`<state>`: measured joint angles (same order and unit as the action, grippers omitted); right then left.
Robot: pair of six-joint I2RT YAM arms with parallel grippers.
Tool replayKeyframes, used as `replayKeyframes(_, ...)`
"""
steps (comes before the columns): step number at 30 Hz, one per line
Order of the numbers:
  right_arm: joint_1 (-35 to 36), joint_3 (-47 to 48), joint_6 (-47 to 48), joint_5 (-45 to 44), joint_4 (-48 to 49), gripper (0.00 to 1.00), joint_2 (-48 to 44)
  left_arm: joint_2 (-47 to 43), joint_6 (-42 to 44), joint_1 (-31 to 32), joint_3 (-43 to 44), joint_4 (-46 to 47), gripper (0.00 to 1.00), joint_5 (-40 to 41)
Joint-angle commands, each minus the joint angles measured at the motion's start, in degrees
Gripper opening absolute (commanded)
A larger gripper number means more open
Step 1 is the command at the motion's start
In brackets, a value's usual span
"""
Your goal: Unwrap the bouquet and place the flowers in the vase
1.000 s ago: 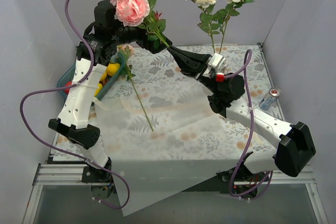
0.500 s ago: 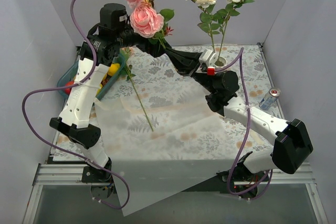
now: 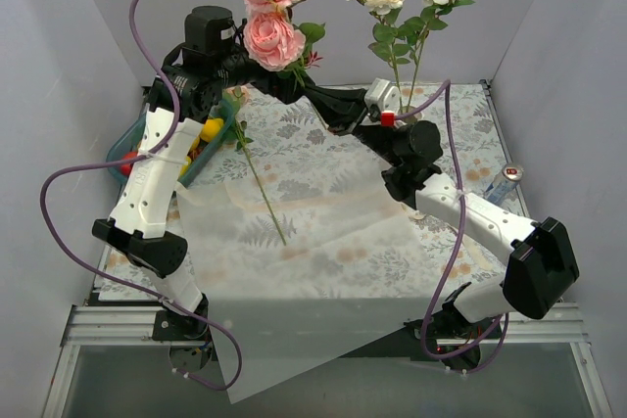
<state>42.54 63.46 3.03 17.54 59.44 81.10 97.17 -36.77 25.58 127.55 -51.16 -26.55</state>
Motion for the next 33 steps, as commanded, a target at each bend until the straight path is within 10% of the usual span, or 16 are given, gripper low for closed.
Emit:
replayKeyframes(1, 0.8, 5.0, -0.2, 0.0, -3.6, 0.01, 0.2, -1.1, 2.0, 5.7, -0.8, -7.3, 0.97, -8.1)
replayKeyframes(5, 0.9, 4.0, 1.6, -2.2, -4.7, 0.01, -2.1, -1.7, 2.4, 5.7, -1.2, -6.4, 0.98, -4.0)
replayKeyframes(13, -3.3, 0.8, 5.4, -6.6, -3.8, 0.01, -9.1, -7.1, 1.7, 2.6, -10.9, 6.5, 0.98, 29.1)
replayKeyframes(19, -9.3, 0.3, 3.0, -6.6, -2.9, 0.01, -12.0, -7.3, -0.9, -5.6, -10.7, 6.2, 0.98, 27.0)
replayKeyframes(33, -13.4, 10.0, 8.9, -20.5, -34.6, 0.01, -15.4, -8.9, -1.5, -8.1, -16.5, 6.8, 0.98, 19.2)
